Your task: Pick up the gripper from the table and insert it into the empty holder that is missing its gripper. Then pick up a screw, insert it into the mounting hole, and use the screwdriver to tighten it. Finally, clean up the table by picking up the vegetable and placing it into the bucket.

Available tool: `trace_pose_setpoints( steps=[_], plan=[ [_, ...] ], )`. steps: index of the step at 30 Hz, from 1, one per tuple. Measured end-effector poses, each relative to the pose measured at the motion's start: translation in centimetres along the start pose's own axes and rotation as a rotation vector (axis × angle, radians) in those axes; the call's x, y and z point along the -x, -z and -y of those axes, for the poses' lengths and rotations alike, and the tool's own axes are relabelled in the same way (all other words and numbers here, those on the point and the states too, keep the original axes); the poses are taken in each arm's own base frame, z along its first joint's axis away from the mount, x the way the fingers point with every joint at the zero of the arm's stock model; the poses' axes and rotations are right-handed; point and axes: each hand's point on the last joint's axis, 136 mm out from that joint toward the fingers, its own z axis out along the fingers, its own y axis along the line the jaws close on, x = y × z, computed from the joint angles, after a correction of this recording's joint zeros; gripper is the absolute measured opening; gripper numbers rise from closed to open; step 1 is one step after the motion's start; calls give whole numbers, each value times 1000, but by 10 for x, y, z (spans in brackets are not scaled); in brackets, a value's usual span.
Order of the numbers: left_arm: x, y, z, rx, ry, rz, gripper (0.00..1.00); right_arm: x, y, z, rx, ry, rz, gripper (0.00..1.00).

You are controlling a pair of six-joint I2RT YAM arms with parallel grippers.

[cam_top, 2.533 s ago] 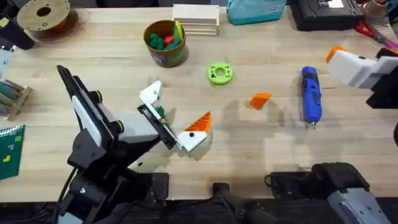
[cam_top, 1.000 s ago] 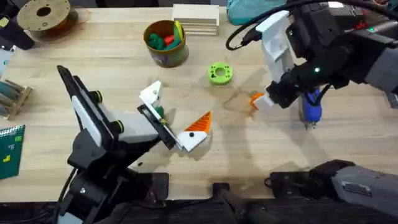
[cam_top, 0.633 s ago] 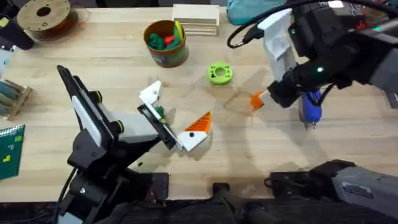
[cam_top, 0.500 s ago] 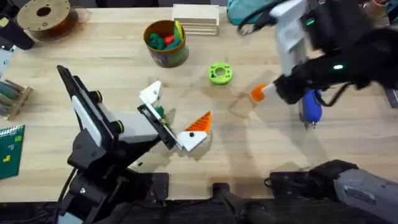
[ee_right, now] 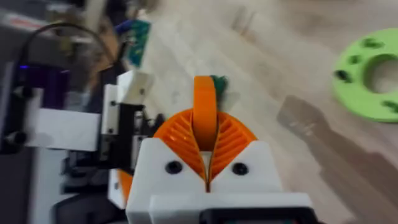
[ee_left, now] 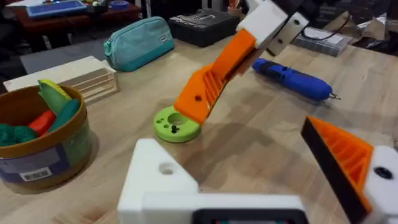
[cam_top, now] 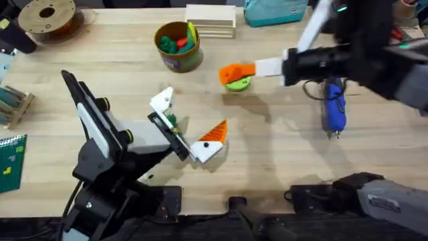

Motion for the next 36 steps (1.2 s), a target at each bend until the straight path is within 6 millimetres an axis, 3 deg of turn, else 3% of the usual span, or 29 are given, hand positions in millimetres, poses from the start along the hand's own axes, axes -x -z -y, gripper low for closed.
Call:
trace_pose_setpoints(
  steps=[4, 14, 23, 36],
  plan=[
    [0, 0, 0, 0, 0, 0, 987, -12, -26, -16, 166, -140, -85, 18],
    [0, 0, 0, 0, 0, 0, 989, -30, -66, -51, 488, -360, -282, 18],
    [0, 0, 0, 0, 0, 0, 987, -34, -70, -69, 560, -398, -349, 18],
    [0, 0, -2, 13, 0, 0, 987, -37, -79, -68, 564, -440, -384, 18]
  ],
)
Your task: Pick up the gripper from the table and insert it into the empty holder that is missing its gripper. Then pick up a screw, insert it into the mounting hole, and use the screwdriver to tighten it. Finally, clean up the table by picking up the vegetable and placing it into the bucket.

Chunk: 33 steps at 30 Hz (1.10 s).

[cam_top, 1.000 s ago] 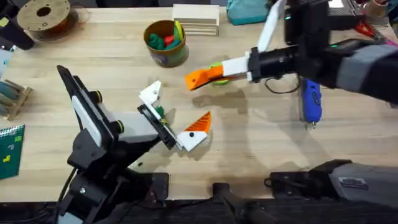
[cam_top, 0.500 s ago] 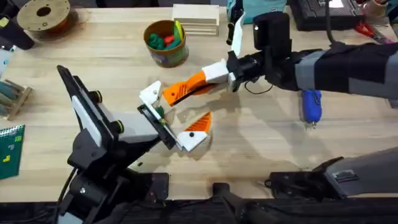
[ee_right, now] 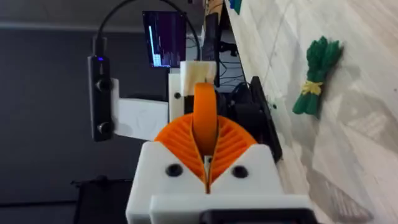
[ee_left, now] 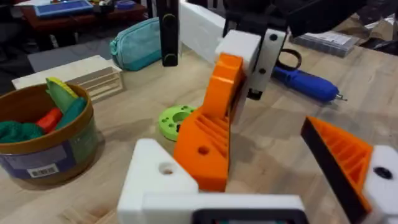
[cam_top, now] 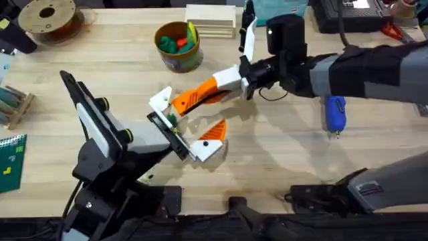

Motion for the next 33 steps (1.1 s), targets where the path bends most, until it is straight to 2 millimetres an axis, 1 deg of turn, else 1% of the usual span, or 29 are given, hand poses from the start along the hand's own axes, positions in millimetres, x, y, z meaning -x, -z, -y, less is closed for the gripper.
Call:
trace_pose_setpoints(
  steps=[7, 15, 21, 22, 30, 31, 32, 33],
  plan=[
    [0, 0, -1, 5, -1, 0, 986, 8, -1, -12, 10, 33, 1, 18],
    [0, 0, -1, 5, -1, 0, 987, 8, -4, -11, 4, 26, 1, 18],
    [0, 0, -5, 30, 8, 0, 987, 12, -14, -7, 10, 37, -22, 18],
    [0, 0, -7, 40, 11, 0, 987, 15, -20, -7, 13, 42, -34, 18],
    [1, 1, -17, 94, 7, 3, 987, 28, -31, -10, 28, 76, -57, 17],
    [1, 1, -17, 94, 7, 3, 987, 29, -34, -9, 29, 75, -64, 17],
    [0, 1, -17, 95, 13, 1, 987, 29, -43, -7, 34, 76, -88, 17],
    [0, 1, -17, 97, 13, 1, 987, 29, -46, -7, 36, 78, -96, 17]
  ],
)
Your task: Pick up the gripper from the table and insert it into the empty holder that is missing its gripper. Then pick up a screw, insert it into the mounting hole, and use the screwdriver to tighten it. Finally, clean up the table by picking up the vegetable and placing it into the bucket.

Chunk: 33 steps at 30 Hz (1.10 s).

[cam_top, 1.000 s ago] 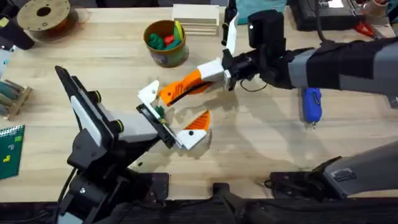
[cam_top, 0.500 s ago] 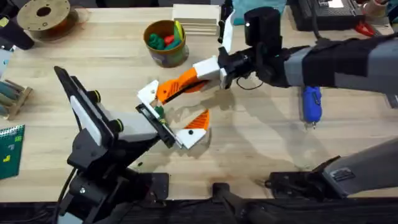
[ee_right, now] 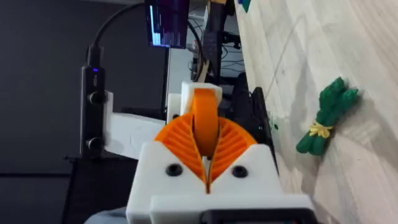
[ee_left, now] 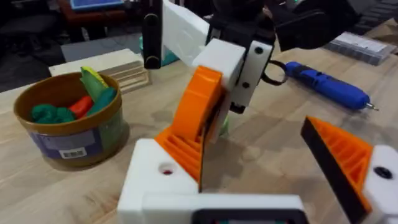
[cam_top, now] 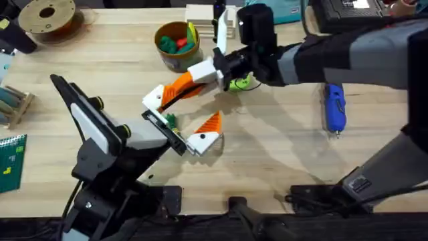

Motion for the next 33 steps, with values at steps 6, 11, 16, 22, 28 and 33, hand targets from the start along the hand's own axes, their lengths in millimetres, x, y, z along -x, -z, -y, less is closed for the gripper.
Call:
trace_pose_setpoints(
  steps=[6, 11, 16, 22, 28, 33],
  plan=[
    [0, 0, -6, 32, 7, -1, 987, 5, -7, 2, 3, 10, -12, 16],
    [0, 0, -9, 48, 11, -1, 987, 7, -10, 2, 0, 13, -11, 15],
    [0, 0, -9, 51, 12, -1, 987, 9, -10, 3, -6, 15, -2, 15],
    [-1, 0, -10, 58, 20, -2, 987, 11, -12, 4, -18, 18, 12, 14],
    [-1, 1, -18, 97, 20, -1, 987, 18, -18, 3, -35, 70, 48, 13],
    [-1, 2, -22, 120, 21, -2, 987, 20, -22, 4, -48, 80, 65, 13]
  ],
)
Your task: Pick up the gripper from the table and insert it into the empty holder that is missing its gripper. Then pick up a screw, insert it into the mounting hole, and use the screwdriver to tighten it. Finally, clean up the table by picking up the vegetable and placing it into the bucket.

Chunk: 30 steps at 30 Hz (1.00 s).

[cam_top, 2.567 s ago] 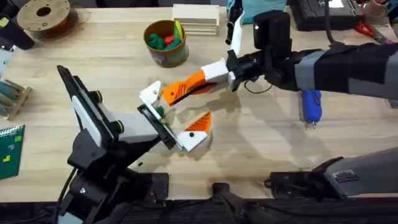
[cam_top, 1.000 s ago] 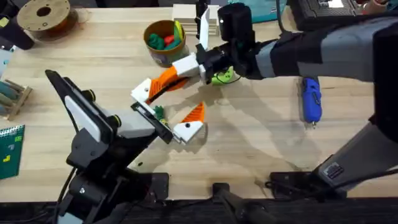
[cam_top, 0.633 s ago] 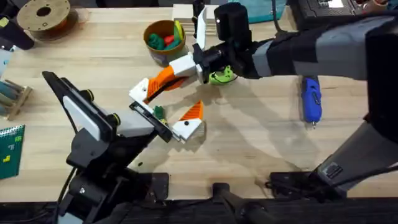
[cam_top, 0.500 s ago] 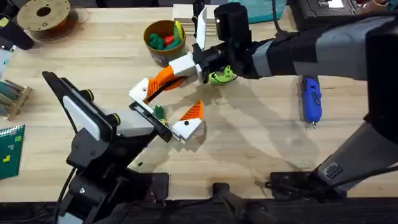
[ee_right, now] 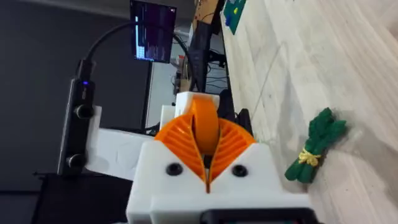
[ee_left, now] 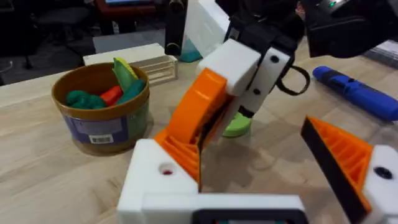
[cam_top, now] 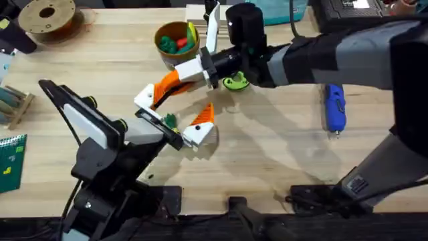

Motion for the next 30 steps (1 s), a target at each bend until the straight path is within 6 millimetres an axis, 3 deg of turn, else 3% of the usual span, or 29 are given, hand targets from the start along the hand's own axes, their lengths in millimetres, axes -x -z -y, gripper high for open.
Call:
trace_pose_setpoints(
  steps=[11, 20, 30],
  plan=[
    [0, 0, -1, 4, 3, 0, 988, -2, -1, -1, 6, 2, -9, 13],
    [1, 1, 19, -110, -12, 4, 987, -10, 11, -6, 58, -20, -71, 13],
    [3, 2, 24, -139, -18, 10, 987, -13, 15, -8, 76, -28, -94, 13]
  ],
)
